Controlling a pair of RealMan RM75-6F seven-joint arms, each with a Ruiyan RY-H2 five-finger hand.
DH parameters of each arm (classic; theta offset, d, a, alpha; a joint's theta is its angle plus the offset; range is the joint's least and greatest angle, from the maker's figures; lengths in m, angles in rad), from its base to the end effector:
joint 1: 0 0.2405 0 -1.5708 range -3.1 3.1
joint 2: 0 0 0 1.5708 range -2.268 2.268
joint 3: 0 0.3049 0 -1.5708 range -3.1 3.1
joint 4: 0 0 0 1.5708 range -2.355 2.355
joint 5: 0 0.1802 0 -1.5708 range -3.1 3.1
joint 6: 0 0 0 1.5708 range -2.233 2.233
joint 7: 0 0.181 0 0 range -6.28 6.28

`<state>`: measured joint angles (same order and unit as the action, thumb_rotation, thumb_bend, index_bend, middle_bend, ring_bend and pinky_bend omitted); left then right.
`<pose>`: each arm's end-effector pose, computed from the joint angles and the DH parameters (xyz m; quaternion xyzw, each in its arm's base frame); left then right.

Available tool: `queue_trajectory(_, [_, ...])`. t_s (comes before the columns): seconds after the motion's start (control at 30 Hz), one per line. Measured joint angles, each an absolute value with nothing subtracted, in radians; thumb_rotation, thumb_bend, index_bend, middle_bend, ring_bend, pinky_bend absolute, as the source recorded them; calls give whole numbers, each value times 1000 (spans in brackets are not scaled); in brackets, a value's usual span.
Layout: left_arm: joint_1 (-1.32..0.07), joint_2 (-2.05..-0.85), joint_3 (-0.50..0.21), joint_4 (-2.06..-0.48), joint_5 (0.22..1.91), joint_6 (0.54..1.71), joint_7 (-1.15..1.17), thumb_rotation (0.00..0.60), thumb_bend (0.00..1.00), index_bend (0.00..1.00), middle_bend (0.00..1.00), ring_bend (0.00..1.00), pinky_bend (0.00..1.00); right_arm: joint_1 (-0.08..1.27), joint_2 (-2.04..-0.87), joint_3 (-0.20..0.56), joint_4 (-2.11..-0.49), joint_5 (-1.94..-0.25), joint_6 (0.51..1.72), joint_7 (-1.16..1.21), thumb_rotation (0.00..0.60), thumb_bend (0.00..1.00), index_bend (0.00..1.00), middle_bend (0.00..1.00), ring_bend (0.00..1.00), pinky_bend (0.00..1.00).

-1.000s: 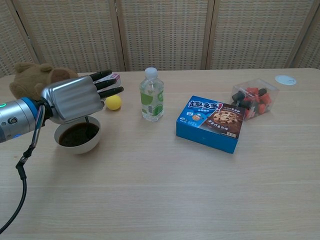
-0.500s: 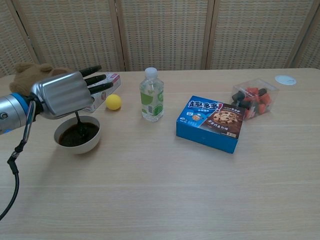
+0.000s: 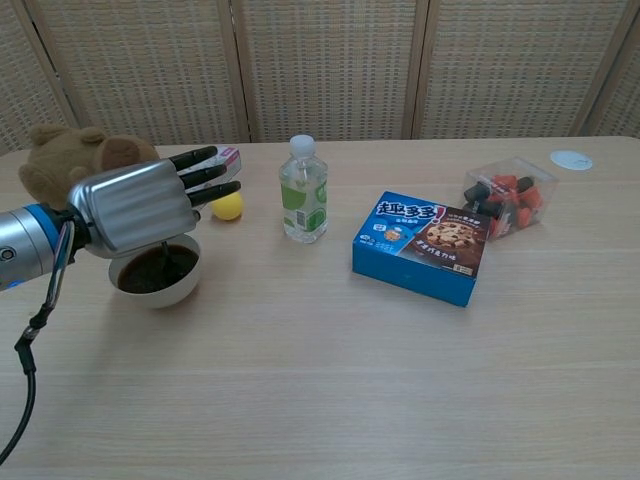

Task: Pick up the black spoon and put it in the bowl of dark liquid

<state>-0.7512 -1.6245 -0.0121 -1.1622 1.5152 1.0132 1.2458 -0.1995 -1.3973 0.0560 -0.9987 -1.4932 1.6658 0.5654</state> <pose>-0.1918 0.3931 -0.0298 -0.8229 0.2399 -0.1052 0.5042 -0.4481 -0.0998 0.1929 0.4544 -0.4530 0.4343 0.6322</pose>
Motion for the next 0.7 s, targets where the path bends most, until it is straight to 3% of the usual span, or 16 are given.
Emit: queue_trajectory(0.7, [-750, -1640, -28, -1093, 1466, 1002, 1265, 600, 470, 575, 0, 0, 0, -203, -1399, 56, -997, -1492, 1664, 565, 600, 299, 472, 342, 222, 314])
